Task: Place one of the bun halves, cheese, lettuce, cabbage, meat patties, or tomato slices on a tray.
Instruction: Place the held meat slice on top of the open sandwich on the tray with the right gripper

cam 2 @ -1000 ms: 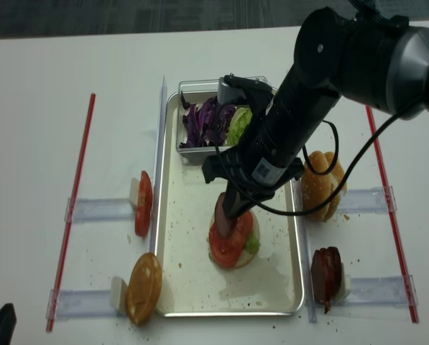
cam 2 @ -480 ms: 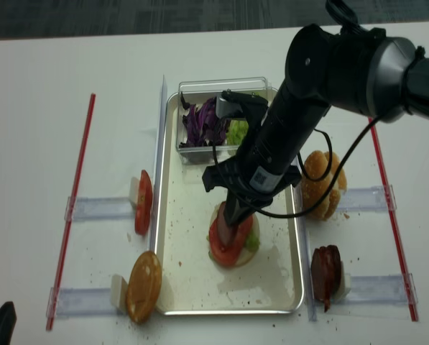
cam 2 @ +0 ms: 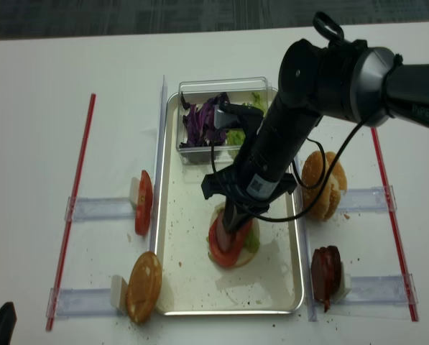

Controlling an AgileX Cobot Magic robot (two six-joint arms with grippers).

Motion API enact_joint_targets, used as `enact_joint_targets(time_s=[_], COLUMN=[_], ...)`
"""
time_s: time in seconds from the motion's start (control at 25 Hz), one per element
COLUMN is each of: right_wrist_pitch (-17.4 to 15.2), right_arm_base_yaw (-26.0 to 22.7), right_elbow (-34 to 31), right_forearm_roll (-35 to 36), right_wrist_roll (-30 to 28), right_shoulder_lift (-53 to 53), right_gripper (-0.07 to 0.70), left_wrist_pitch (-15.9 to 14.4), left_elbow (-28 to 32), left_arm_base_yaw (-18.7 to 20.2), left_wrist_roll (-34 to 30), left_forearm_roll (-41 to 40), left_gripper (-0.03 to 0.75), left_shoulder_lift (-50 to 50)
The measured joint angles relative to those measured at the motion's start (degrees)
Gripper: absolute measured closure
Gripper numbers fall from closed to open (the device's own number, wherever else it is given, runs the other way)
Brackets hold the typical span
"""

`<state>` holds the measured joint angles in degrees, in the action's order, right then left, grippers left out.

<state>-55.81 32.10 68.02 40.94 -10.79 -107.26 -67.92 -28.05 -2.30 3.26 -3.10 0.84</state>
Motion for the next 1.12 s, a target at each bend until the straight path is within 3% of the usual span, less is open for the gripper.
enact_joint_targets(time_s=[0.24,0.32,0.4,0.52,0.64,1.12], right_wrist_pitch=[0.5,0.6,0.5,-0.4,-0.9,-1.1], right_arm_base_yaw=[0.0,0.0,0.0,0.0,0.0,0.0], right_elbow=[0.0,0.0,0.0,0.0,0.0,1.3], right_forearm_roll=[0.0,-0.4,-1.5,-3.9,-6.0,-6.4], right_wrist_roll=[0.0,0.0,0.0,0.8,2.2,3.6], right_shoulder_lift=[-0.1,-0.1,-0.1,-0.1,-0.1,-0.1], right_gripper=[0.513,0.481,0.355,0.085,-0.027,-0.06], left_wrist_pitch=[0.0,0.0,0.0,0.0,0.0,0.0], left_elbow=[0.0,0.0,0.0,0.0,0.0,0.0], left_arm_base_yaw=[0.0,0.0,0.0,0.0,0.0,0.0], left_wrist_roll=[0.0,0.0,0.0,0.0,0.0,0.0], left_forearm_roll=[0.0,0.0,0.0,0.0,0.0,0.0], left_gripper=[0.151,0.151,0.151,0.151,0.151,0.151], left_shoulder_lift=[0.0,0.0,0.0,0.0,0.0,0.0])
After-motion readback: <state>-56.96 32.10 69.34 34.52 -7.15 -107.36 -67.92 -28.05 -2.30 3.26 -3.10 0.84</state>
